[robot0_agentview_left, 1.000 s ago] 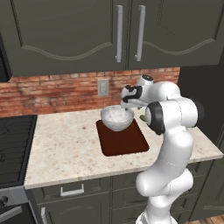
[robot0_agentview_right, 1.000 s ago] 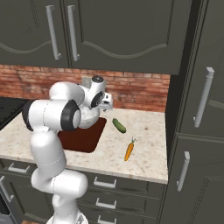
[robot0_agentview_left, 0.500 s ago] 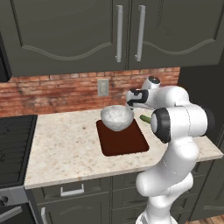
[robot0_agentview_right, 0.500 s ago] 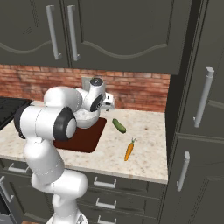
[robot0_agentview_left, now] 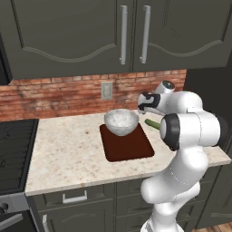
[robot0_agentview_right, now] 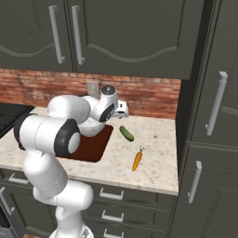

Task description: Place the two vegetables and bowl onto the tray for setting up a vegetable dip station.

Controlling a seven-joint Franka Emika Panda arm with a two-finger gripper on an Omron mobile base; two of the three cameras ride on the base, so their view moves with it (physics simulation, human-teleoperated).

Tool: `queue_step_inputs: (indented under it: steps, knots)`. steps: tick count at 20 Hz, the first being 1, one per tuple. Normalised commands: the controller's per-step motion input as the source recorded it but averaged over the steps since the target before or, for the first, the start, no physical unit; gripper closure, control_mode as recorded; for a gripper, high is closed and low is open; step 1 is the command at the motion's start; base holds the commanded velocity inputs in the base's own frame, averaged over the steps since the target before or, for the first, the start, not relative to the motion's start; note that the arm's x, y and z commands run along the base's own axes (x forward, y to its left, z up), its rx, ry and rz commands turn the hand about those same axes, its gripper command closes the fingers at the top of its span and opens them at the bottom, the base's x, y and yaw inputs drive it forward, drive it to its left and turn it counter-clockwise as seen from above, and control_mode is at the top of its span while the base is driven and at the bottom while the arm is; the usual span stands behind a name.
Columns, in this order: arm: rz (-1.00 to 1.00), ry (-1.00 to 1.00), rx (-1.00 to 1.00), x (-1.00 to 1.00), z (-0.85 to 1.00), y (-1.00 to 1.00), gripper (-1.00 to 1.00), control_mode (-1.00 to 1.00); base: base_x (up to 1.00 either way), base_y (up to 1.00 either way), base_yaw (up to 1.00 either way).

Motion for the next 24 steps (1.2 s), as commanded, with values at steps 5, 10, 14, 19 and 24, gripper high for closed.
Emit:
queue_step_inputs:
  steps: [5,10,14,19,24]
  knots:
    - [0.04,0.06,-0.07,0.0,-0.12,-0.37,-1.0,-1.0,0.0,0.0,0.0]
    - [0.06,0.08,-0.06,0.0,-0.22,-0.28,-1.0,-1.0,0.0,0.0,0.0]
    - [0.07,0.13,-0.04,0.0,-0.37,-0.2,-1.0,-1.0,0.0,0.0,0.0]
    - [0.09,0.09,-0.01,0.02,-0.36,-0.23,-1.0,-1.0,0.0,0.0,0.0]
    - [0.05,0.0,0.0,0.04,-0.26,-0.31,-1.0,-1.0,0.0,0.0,0.0]
